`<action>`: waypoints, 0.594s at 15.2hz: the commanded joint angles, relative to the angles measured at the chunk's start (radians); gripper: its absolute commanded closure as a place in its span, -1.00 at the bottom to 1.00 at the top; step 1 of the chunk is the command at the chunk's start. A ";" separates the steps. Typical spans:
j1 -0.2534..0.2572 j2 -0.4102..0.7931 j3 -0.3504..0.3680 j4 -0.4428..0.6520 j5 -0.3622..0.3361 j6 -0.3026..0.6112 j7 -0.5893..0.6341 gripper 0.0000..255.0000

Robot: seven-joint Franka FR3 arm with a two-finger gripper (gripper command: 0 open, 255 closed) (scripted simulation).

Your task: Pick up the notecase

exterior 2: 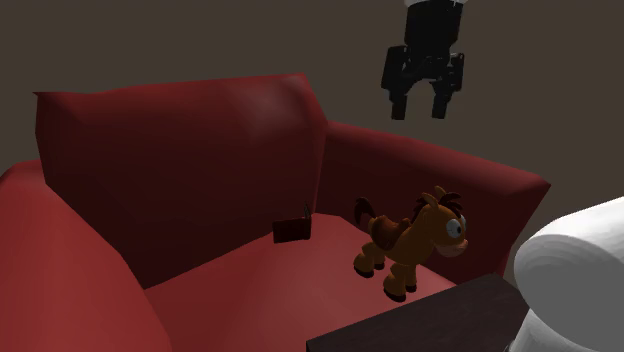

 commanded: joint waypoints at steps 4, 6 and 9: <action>-0.002 0.063 0.030 -0.037 0.019 0.110 0.039 -1.00; -0.004 0.113 0.049 -0.055 0.031 0.183 0.065 -1.00; -0.006 0.198 0.076 -0.070 0.044 0.292 0.103 -1.00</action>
